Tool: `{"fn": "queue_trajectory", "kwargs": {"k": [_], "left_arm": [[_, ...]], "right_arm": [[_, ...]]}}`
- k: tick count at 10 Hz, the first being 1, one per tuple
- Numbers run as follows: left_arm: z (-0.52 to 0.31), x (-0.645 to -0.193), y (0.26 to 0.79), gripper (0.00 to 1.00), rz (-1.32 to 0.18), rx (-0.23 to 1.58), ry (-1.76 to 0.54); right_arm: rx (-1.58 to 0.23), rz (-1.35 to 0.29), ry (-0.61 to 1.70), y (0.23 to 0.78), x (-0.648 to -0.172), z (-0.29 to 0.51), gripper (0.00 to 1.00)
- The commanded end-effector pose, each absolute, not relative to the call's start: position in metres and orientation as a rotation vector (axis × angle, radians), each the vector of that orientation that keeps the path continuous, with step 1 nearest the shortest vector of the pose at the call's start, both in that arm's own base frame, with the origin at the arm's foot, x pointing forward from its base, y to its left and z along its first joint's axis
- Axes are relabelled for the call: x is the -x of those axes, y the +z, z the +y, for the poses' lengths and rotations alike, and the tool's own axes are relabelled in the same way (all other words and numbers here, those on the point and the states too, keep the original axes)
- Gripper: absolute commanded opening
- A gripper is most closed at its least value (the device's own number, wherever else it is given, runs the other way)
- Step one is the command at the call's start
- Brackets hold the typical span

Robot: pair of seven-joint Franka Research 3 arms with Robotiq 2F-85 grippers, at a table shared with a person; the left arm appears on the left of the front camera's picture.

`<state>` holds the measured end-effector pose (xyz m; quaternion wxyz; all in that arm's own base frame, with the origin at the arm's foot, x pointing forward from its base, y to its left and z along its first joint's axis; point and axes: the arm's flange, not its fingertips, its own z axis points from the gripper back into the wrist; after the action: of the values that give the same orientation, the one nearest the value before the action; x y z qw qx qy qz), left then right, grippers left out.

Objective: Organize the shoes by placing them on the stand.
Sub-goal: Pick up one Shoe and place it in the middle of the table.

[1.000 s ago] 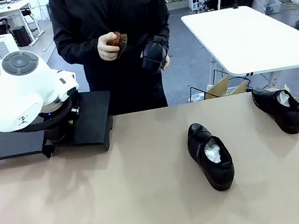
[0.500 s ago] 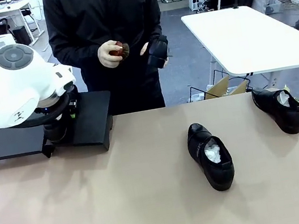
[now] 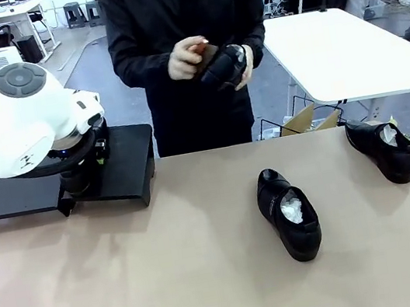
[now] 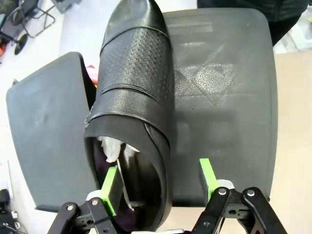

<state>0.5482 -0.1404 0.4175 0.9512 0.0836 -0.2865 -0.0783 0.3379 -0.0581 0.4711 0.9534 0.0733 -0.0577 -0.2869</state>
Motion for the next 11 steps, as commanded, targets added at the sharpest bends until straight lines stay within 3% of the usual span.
{"fn": "queue_trajectory", "kwargs": {"k": [1, 3, 6, 8, 11], "left_arm": [[-0.141, -0.551, 0.422, 0.81, -0.594, -0.175, -0.164], [-0.140, -0.549, 0.418, 0.81, -0.583, -0.170, -0.159], [-0.144, -0.501, 0.490, 0.81, -0.678, -0.204, -0.062], [-0.165, -0.456, 0.522, 0.81, -0.627, -0.151, -0.187], [-0.197, -0.408, 0.530, 0.81, -0.391, 0.003, -0.322]], "right_arm": [[-0.149, -0.122, -0.571, 0.471, -0.338, -0.059, 1.00], [-0.149, -0.122, -0.571, 0.471, -0.338, -0.059, 1.00], [-0.149, -0.122, -0.571, 0.471, -0.338, -0.059, 1.00], [-0.149, -0.122, -0.571, 0.471, -0.338, -0.059, 1.00], [-0.149, -0.122, -0.571, 0.471, -0.338, -0.059, 1.00]]}}
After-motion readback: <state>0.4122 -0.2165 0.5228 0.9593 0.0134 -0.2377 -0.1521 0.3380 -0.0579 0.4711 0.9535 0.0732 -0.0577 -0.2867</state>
